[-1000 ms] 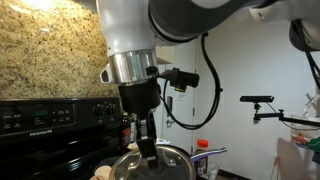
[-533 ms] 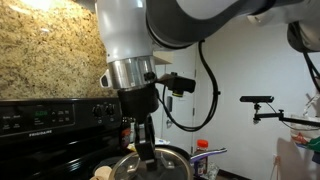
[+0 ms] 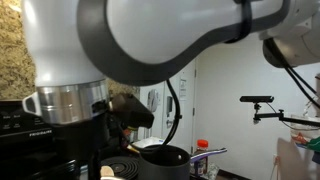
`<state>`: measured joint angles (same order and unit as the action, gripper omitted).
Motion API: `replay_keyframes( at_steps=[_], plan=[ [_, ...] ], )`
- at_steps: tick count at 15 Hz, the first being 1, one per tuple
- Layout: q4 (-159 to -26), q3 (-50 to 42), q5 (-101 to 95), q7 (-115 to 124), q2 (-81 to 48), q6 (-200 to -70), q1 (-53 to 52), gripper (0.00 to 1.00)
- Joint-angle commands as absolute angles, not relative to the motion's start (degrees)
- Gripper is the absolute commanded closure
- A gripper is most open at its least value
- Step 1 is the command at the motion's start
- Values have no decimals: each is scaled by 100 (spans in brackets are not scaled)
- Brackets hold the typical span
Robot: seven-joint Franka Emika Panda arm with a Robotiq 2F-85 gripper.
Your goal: Remove the glass lid from the pot on the bottom right plate of the stove
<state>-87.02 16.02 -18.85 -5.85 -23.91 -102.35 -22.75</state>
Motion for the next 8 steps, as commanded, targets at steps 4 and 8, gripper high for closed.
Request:
replay_keyframes(
  at_steps=[4,8],
  plan=[
    [-6622,1647,-1840,-2165,-4106,-9936,-2726,88],
    [-6090,1567,-1697,-2357,-4533,-9545,-2836,88]
  ],
)
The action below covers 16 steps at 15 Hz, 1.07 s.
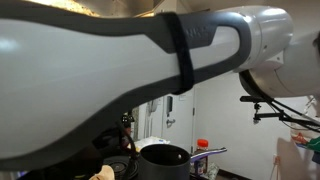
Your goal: Remove the glass lid from the pot on the bottom right plate of the stove
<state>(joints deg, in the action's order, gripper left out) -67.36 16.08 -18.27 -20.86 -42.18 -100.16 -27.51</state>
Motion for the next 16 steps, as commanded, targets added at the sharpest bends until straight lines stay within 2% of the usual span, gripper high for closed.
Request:
replay_keyframes(
  at_steps=[1,3,4,5,13,14,16],
  plan=[
    [-5998,1568,-1684,-2382,-4605,-9466,-2846,88],
    [-5810,1587,-1627,-2449,-4739,-9297,-2858,88],
    [-5732,1599,-1586,-2479,-4802,-9233,-2863,73],
    [-5646,1588,-1556,-2455,-4846,-9147,-2882,54],
    [-5419,1564,-1593,-2197,-4749,-8596,-2921,3],
    [-5488,1514,-1652,-2110,-4636,-8612,-2910,0],
    [-5678,1422,-1672,-1926,-4387,-8675,-2838,0]
  ],
)
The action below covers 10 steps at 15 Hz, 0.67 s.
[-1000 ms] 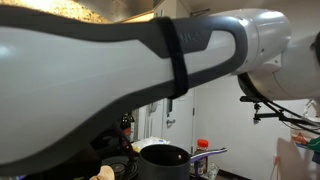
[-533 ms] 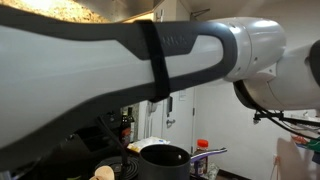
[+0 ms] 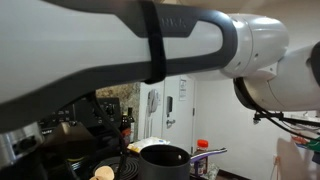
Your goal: Remove the glass lid from the pot on the bottom right plate of the stove
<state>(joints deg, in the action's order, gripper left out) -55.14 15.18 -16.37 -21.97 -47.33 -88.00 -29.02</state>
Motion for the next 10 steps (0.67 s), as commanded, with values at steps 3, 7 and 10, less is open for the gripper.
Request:
replay_keyframes(
  at_steps=[3,7,10],
  plan=[
    [-6067,1330,-1501,-1539,-3925,-8920,-2623,0],
    [-7061,1277,-1281,-789,-3043,-9239,-2244,0],
    [-7784,1250,-1000,-231,-2488,-9509,-1993,0]
  ],
)
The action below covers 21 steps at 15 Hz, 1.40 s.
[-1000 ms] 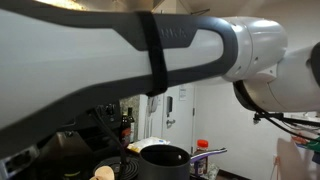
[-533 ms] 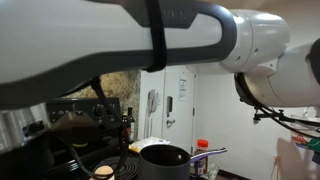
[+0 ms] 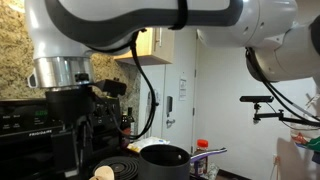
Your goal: Remove the glass lid from the pot on the bottom right plate of the stove
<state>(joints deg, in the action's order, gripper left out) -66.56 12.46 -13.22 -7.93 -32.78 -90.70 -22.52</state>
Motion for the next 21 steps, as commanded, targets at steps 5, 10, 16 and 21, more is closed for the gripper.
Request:
replay_keyframes(
  at_steps=[5,10,16,21],
  plan=[
    [-9162,1175,-634,620,-1514,-10348,-1761,0],
    [-10523,1082,-861,2039,-435,-10857,-1830,0],
    [-11753,1407,-827,4061,427,-10905,-1786,0],
    [-11686,1589,-838,3778,328,-10900,-1734,0]
  ],
)
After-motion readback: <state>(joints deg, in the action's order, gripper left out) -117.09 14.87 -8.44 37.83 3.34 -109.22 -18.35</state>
